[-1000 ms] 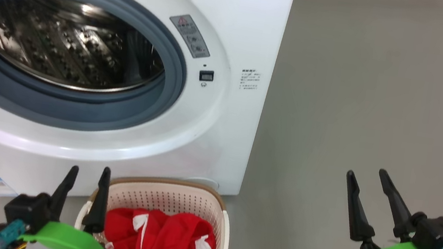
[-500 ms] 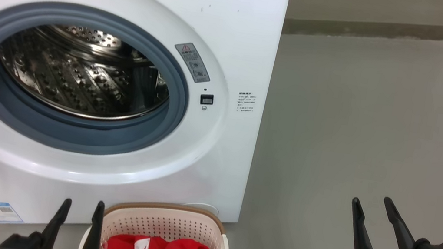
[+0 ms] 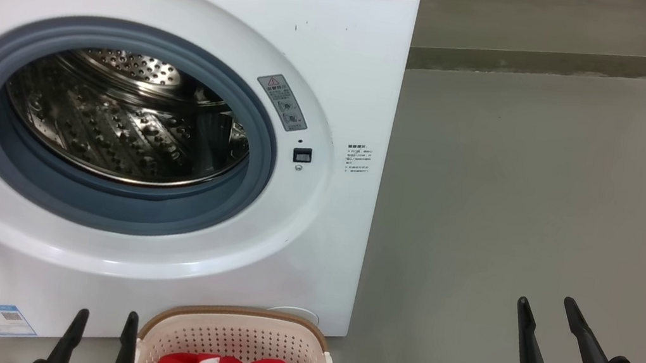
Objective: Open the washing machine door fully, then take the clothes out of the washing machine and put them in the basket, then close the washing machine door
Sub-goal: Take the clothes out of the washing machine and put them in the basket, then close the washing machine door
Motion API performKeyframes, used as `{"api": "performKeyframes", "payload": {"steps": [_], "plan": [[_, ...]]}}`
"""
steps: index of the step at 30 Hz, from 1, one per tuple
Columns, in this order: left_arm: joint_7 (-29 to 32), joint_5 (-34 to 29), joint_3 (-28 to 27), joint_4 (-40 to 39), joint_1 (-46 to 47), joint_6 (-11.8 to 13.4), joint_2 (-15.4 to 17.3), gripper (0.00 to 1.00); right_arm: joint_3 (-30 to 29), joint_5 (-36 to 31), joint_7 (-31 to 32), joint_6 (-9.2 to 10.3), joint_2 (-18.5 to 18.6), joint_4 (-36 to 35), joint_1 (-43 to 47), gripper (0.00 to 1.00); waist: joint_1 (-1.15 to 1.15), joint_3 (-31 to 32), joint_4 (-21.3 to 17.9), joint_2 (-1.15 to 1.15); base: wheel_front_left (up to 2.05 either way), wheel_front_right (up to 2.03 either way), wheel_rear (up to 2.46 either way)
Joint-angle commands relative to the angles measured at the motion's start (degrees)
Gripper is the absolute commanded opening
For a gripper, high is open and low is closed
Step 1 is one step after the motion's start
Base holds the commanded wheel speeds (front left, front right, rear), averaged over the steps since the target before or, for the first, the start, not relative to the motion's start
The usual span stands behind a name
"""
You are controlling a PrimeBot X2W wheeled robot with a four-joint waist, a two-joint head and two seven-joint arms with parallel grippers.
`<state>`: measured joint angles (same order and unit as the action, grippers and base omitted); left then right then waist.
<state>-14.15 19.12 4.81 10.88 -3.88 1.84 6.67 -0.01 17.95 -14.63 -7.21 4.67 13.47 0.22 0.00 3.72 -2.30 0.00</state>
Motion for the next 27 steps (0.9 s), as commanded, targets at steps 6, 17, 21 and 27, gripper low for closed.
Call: {"api": "performKeyframes", "payload": {"steps": [6, 17, 21, 27], "plan": [[-0.5, 0.6, -2.7, -2.1, 0.7, 0.3, 0.8, 1.0, 1.0, -0.7, -0.4, -0.28, 0.5, -1.3, -0.2, 1.0, 0.0, 0.3, -0.1, 0.0, 0.0, 0.0, 0.0], [-0.5, 0.4, -2.6, -2.2, 0.6, 0.8, 1.4, 1.0, 1.2, -0.7, -0.4, -0.28, 0.5, -0.9, -0.1, 1.0, 0.0, 0.3, -0.5, 0.0, 0.0, 0.0, 0.0], [-0.2, 0.3, -2.7, -2.2, 0.7, 1.3, 1.6, 1.0, 1.4, -0.7, -0.4, -0.28, 0.5, -0.8, -0.2, 1.0, 0.0, 0.2, -0.6, 0.0, -0.03, 0.03, 0.0], [0.2, 0.3, -2.6, -2.5, 0.5, 2.4, 1.4, 1.0, 1.3, -0.5, -0.4, -0.28, 0.5, -0.6, -0.3, 1.0, 0.0, 0.3, -0.7, 0.0, -0.5, 0.5, 0.0]]}}
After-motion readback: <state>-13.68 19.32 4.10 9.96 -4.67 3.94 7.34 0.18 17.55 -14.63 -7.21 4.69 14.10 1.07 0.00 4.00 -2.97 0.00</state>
